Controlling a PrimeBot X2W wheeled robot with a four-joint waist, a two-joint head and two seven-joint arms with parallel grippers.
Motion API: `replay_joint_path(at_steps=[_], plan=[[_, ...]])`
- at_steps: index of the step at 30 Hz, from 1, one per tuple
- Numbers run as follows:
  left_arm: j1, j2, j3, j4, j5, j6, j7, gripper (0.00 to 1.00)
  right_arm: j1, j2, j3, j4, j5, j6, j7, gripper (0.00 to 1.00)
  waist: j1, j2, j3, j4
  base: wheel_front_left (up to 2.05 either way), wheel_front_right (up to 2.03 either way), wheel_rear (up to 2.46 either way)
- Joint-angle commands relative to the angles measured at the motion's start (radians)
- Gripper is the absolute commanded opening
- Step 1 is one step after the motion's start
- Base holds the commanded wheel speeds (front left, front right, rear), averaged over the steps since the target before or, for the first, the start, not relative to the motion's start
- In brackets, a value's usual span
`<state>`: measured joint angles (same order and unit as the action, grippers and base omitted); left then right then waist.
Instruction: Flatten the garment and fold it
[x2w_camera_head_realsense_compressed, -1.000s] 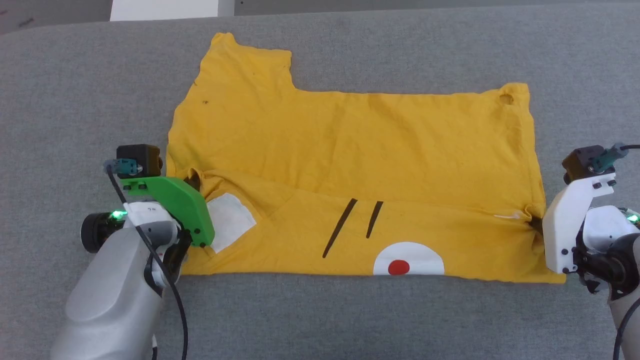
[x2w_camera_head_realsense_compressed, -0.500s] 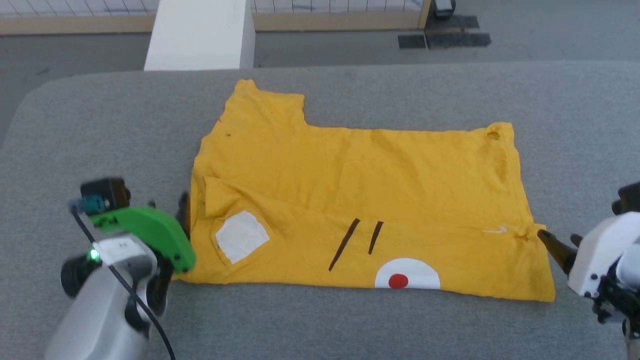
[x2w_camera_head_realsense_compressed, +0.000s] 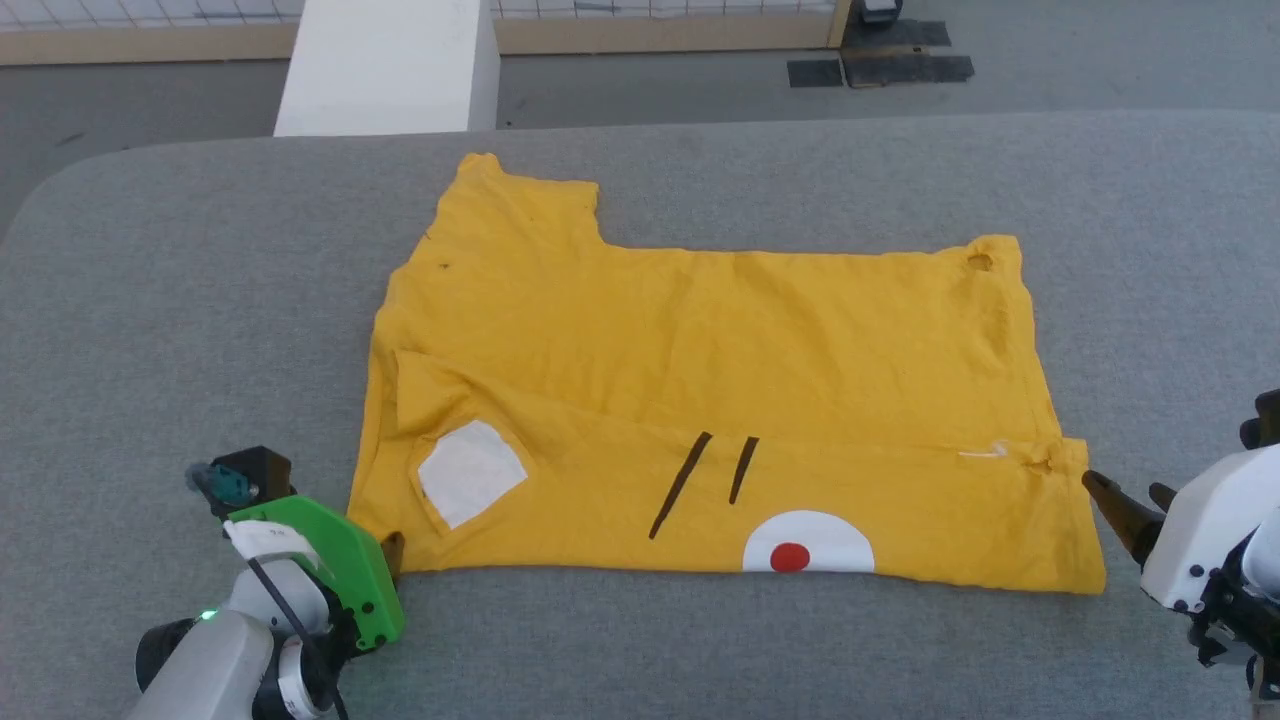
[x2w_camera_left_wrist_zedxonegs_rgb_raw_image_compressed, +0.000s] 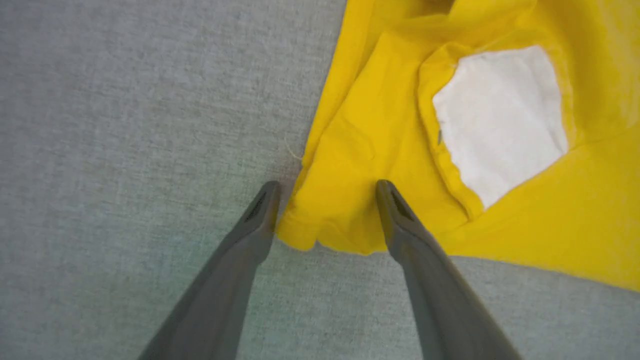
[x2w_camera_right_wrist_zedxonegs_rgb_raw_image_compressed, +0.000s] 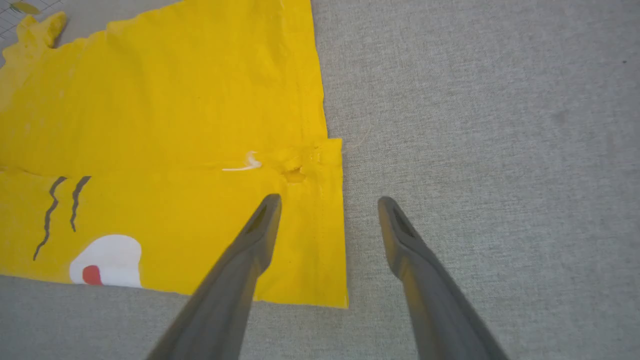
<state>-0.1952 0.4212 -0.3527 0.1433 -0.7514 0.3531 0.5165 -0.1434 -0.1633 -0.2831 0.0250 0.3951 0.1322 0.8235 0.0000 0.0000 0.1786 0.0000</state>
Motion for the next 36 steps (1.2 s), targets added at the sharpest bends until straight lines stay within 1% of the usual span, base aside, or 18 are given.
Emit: replay_joint_path(at_steps=[1, 4, 5, 6, 7, 8, 12, 15, 17, 20, 24, 28, 33, 34, 35, 36], plan=[[-0.007, 0.004, -0.01, 0.025, -0.009, 0.005, 0.023, 1.0, -0.012, 0.003, 0.005, -0.005, -0.004, -0.002, 0.005, 1.0, 0.0, 0.0, 0.026, -0.024, 0.0, 0.0, 0.0], [-0.001, -0.005, -0.031, 0.073, -0.029, 0.002, 0.079, 1.0, -0.018, 0.0, 0.017, -0.006, -0.001, -0.002, 0.004, 1.0, 0.0, 0.0, 0.037, -0.038, 0.0, 0.0, 0.0], [0.003, -0.011, -0.032, 0.079, -0.039, 0.0, 0.086, 0.95, -0.018, 0.0, 0.018, -0.006, -0.001, -0.002, 0.003, 1.0, 0.0, 0.0, 0.039, -0.04, 0.0, 0.0, 0.0], [0.006, -0.016, -0.032, 0.083, -0.046, -0.005, 0.086, 0.2, -0.015, -0.002, 0.019, -0.008, -0.004, -0.002, 0.004, 1.0, 0.0, 0.0, 0.04, -0.042, 0.0, 0.0, 0.0], [0.011, -0.021, -0.03, 0.084, -0.056, -0.009, 0.089, 0.0, -0.011, -0.006, 0.021, -0.011, -0.008, -0.002, 0.006, 1.0, 0.0, 0.0, 0.041, -0.042, 0.0, 0.0, 0.0], [0.015, -0.026, -0.023, 0.08, -0.065, -0.012, 0.081, 0.0, -0.005, -0.012, 0.027, -0.015, -0.015, -0.002, 0.009, 1.0, 0.0, 0.0, 0.041, -0.042, 0.0, 0.0, 0.0], [0.03, -0.037, 0.037, 0.029, -0.081, -0.007, -0.01, 0.0, 0.029, -0.035, 0.064, -0.043, -0.049, -0.002, 0.02, 1.0, 0.0, 0.0, 0.031, -0.03, 0.0, 0.0, 0.0], [0.054, -0.04, 0.084, -0.042, -0.085, 0.003, -0.082, 0.0, 0.056, -0.044, 0.103, -0.061, -0.073, -0.002, 0.022, 1.0, 0.0, 0.0, 0.02, -0.019, 0.0, 0.0, 0.0], [0.075, -0.04, 0.1, -0.093, -0.082, 0.013, -0.111, 0.0, 0.065, -0.049, 0.128, -0.059, -0.094, -0.002, 0.02, 1.0, 0.0, 0.0, 0.015, -0.011, 0.0, 0.0, 0.0], [0.104, -0.036, 0.103, -0.152, -0.074, 0.026, -0.122, 0.0, 0.065, -0.063, 0.166, -0.034, -0.14, -0.002, 0.018, 1.0, 0.0, 0.0, 0.016, 0.002, 0.0, 0.0, 0.0], [0.133, -0.035, 0.1, -0.197, -0.075, 0.038, -0.119, 0.0, 0.04, -0.066, 0.199, 0.033, -0.2, -0.002, 0.005, 1.0, 0.0, 0.0, 0.024, 0.016, 0.0, 0.0, 0.0], [0.15, -0.035, 0.094, -0.205, -0.075, 0.047, -0.111, 0.0, 0.008, -0.059, 0.232, 0.112, -0.226, -0.002, -0.02, 1.0, 0.0, 0.0, 0.037, 0.025, 0.0, 0.0, 0.0], [0.152, -0.033, 0.09, -0.191, -0.079, 0.039, -0.11, 0.0, -0.02, -0.056, 0.274, 0.207, -0.23, -0.002, -0.039, 1.0, 0.0, 0.0, 0.044, 0.032, 0.0, 0.0, 0.0], [0.151, -0.033, 0.09, -0.188, -0.08, 0.037, -0.11, 0.0, -0.024, -0.056, 0.278, 0.22, -0.221, -0.002, -0.035, 0.93, 0.0, 0.0, 0.044, 0.032, 0.0, 0.0, 0.0], [0.15, -0.032, 0.09, -0.184, -0.08, 0.035, -0.111, 0.0, -0.031, -0.057, 0.283, 0.229, -0.21, -0.002, -0.035, 0.07, 0.0, 0.0, 0.044, 0.032, 0.0, 0.0, 0.0], [0.147, -0.031, 0.091, -0.18, -0.08, 0.032, -0.114, 0.0, -0.037, -0.062, 0.288, 0.232, -0.201, -0.002, -0.035, 0.0, 0.0, 0.0, 0.044, 0.032, 0.0, 0.0, 0.0]])
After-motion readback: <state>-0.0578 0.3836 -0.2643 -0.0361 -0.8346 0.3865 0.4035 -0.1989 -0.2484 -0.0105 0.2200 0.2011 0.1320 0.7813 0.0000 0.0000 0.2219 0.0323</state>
